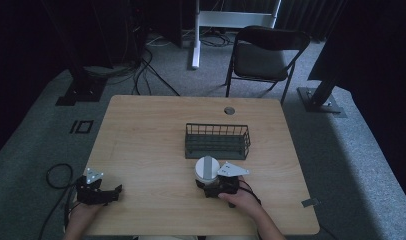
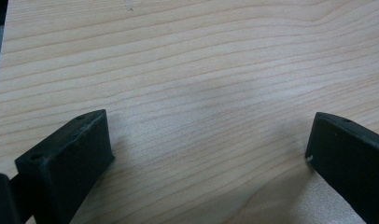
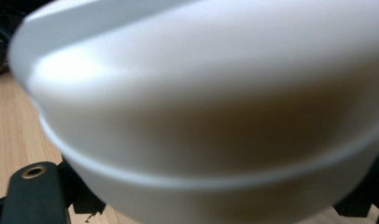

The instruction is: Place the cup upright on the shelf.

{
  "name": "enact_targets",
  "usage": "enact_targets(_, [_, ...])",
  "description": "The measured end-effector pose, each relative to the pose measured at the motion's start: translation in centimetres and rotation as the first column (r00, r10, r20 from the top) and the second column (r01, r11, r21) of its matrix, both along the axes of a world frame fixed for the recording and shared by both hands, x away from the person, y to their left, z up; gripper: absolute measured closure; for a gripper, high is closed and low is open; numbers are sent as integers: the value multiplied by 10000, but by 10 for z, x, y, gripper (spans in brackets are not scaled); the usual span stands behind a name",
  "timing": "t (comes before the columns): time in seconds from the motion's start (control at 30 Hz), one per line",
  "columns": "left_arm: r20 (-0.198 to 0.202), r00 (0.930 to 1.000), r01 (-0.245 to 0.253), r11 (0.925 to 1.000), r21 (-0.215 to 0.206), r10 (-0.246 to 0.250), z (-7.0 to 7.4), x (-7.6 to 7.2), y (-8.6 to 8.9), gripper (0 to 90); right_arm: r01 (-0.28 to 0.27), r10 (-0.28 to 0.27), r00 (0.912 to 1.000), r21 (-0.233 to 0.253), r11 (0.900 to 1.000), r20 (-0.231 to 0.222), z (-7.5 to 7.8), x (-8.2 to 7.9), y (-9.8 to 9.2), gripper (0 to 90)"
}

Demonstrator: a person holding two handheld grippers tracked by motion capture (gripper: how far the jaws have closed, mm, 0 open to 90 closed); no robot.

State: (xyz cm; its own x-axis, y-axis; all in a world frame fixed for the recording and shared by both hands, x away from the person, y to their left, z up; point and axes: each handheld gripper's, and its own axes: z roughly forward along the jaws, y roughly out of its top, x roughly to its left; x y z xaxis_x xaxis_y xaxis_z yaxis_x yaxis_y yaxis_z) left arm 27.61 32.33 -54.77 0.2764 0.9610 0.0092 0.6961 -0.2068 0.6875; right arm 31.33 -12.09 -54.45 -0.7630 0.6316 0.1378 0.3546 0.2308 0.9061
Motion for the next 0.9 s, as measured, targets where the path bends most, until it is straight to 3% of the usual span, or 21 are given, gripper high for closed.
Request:
enact_targets(0.2, [0,10000,-1,10000,0,1,0,0,0,5,-174,176,9998,-160,9997,128,1,0,2,148])
enact_targets(0.37, [1,10000,0,10000,0,0,0,0,0,6,183,-182,9997,-82,9998,134,1,-2,4,159])
enact_targets(0.53, [1,10000,-1,10000,-1,1,0,0,0,5,128,-119,9995,-313,9994,298,2,-4,7,163])
enact_targets(0.9, [-2,10000,0,10000,-2,0,0,0,0,5,204,-200,9992,-123,9997,335,9,-4,4,167])
